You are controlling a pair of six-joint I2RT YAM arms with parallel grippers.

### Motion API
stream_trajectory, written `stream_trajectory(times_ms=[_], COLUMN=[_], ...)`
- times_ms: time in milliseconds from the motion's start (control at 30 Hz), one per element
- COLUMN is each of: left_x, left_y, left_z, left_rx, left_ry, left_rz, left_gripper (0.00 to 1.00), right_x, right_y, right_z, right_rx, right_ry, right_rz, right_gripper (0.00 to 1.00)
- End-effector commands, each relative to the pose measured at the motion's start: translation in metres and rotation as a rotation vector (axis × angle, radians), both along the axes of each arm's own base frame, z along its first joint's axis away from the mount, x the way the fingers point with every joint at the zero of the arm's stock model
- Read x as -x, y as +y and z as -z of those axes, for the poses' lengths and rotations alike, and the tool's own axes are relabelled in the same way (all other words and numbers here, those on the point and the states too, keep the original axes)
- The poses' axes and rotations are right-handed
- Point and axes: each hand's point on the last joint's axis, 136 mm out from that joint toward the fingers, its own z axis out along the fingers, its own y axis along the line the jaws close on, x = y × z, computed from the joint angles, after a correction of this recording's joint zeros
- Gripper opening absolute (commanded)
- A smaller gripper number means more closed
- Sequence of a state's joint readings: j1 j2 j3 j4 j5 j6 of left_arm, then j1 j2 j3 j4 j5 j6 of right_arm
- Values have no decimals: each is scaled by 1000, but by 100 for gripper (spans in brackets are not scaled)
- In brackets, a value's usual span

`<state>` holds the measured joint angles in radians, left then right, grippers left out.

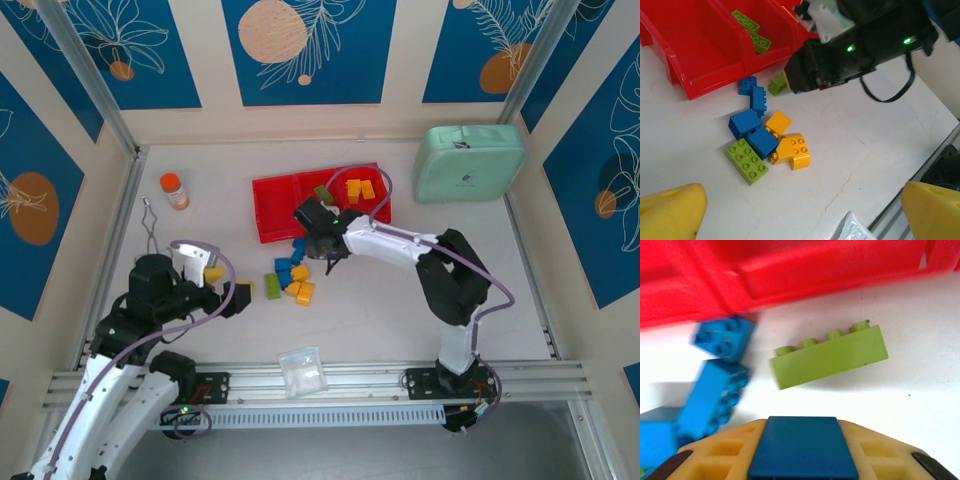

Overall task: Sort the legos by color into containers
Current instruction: Place the lego in the container.

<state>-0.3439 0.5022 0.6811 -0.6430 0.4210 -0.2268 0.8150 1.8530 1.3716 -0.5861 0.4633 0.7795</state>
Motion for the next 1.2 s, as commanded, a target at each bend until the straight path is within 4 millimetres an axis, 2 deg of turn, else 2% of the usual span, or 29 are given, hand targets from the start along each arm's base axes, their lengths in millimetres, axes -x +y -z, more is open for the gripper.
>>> stream_trajectory(times_ms=[0, 133, 267, 367, 533, 733, 1000, 1167], left_x=[3, 1, 0, 0, 0, -1, -2, -3], left_y=[-4, 3, 10, 13, 15, 13, 13, 12], left_z=[-3, -5, -7, -7, -7, -5, -4, -3], left_rx=[1, -15, -30, -37, -42, -44, -42, -45], left_ry=[-27, -52, -72, -80, -82, -65, -59, -53], left_rz=[33, -4, -42, -58, -70, -66, -64, -64], left_gripper=[99, 99, 99, 99, 99, 99, 99, 99], right_x=[0, -17, -37, -55, -86, -107, -124, -127], right_y=[27, 49, 75, 91, 109, 113, 117, 121], right_z=[-59, -98, -118, -121, -107, -79, -40, -21], right_rx=[-83, -151, -203, -221, -254, -265, -292, -310], right_ry=[-122, -223, -281, -300, -286, -249, -160, -114], right_rz=[-144, -211, -263, -277, -280, -268, -242, -218], right_gripper=[24, 23, 24, 24, 24, 24, 30, 35])
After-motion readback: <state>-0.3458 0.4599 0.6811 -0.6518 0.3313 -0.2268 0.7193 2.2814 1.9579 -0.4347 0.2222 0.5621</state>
